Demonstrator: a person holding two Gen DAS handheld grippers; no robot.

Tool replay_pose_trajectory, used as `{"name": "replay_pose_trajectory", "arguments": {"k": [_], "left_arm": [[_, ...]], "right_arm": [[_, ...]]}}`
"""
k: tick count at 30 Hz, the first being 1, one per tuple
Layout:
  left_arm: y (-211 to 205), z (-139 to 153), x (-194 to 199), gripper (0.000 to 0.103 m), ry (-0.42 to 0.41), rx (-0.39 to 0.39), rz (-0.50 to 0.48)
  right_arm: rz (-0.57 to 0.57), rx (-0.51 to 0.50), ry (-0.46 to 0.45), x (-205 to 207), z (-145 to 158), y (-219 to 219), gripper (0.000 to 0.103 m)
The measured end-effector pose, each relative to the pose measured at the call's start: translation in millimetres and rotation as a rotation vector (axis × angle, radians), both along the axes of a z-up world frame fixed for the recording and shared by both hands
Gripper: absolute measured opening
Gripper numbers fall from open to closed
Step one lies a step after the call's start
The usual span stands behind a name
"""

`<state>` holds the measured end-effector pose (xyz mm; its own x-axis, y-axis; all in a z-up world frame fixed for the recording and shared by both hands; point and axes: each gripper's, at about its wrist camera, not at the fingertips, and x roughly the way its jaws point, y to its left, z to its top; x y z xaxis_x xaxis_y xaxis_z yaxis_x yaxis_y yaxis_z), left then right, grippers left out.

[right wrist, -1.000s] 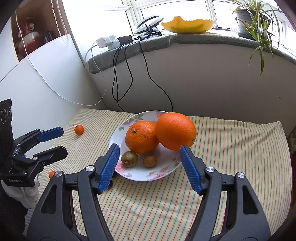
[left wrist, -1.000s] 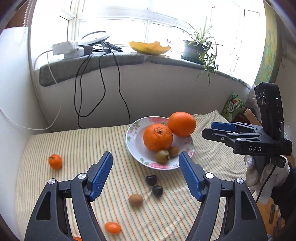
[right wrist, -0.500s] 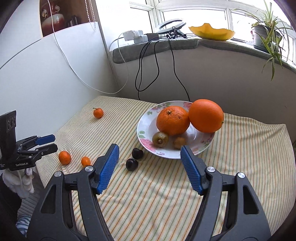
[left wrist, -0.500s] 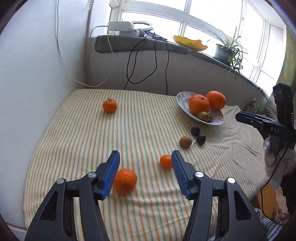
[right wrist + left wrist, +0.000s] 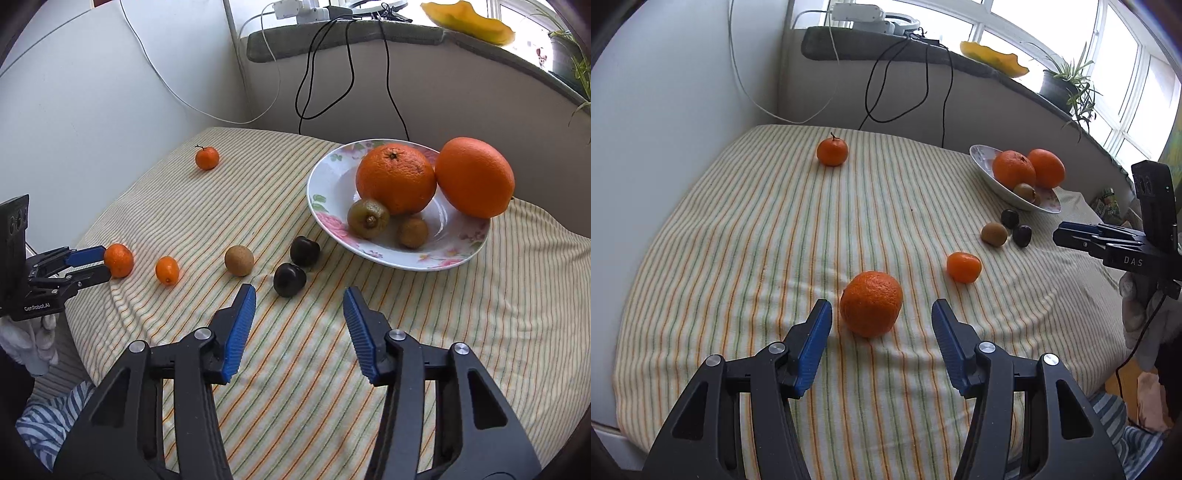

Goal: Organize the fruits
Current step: 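Move the right tool toward a dark plum while the left tool approaches a tangerine, then close the right tool on the dark plum while the left tool grasps the tangerine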

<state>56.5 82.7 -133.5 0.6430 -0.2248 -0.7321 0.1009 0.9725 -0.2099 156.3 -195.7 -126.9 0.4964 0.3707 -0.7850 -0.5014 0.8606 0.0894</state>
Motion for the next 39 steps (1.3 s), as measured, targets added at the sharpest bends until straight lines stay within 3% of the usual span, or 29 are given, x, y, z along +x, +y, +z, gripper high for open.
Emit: {"name": "replay_pose_trajectory", "arguments": {"k": [7,16,30,39], "left_arm": [[1.3,-5.0,3.0,0.055,0.006,-0.006,0.0],[4.1,-10.4,7.5,0.036,0.015,0.001,0.0],[6.6,-9.0,6.2,0.035,0.005,-0.01,0.001],[1.9,4.1,13.9,0.035,-0.023,-0.027,-0.017]], "right_arm": [[0.005,-0.005,0.051,16.3,-12.5,10.1,0.042],[0.005,-0.034,0.078,28.6,-25.6,25.3,0.035],[0.018,-0.064,0.073,37.9,-35.3,46.4,0.025],[0.014,-0.006,0.057,24.7,-20.8,32.4,0.024]]}}
